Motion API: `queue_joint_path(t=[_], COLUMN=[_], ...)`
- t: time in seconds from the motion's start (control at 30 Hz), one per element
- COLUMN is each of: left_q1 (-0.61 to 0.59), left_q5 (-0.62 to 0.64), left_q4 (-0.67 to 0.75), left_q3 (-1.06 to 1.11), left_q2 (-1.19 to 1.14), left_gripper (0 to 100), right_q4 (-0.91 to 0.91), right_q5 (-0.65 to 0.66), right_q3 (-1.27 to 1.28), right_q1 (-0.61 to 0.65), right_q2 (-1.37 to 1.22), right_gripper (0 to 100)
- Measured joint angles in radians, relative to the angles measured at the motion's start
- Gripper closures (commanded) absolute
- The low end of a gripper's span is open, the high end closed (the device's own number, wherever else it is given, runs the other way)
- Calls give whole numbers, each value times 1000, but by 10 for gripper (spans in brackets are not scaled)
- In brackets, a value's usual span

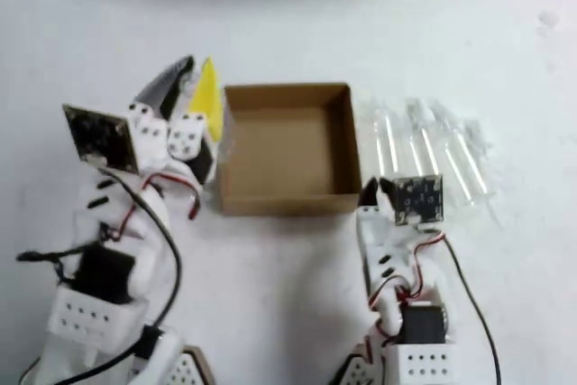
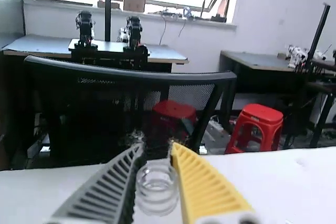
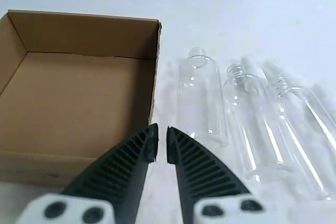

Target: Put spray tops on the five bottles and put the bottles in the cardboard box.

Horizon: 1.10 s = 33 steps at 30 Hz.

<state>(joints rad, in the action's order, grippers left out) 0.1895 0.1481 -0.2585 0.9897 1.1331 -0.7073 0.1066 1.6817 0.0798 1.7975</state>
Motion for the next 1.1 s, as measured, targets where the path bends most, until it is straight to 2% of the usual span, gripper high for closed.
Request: queue_joint_path(t=[0.1, 0.2, 0.53, 0.8, 1.1], left_q1=[-3, 0, -2, -2, -2], left_q5=[0, 0, 8, 8, 8], left_q4=[219, 354, 476, 727, 922], left_q3=[103, 117, -72, -86, -138], left_q2=[-2, -48, -559, -844, -1140], left_gripper=[978, 978, 978, 978, 977], right_q4=[0, 0, 0, 0, 0], right_q5=[0, 0, 0, 3, 152], right_q3=[0, 0, 0, 0, 0], right_q1=[0, 0, 0, 0, 0], right_q2=[0, 0, 0, 0, 0], right_gripper=[977, 977, 977, 977, 977])
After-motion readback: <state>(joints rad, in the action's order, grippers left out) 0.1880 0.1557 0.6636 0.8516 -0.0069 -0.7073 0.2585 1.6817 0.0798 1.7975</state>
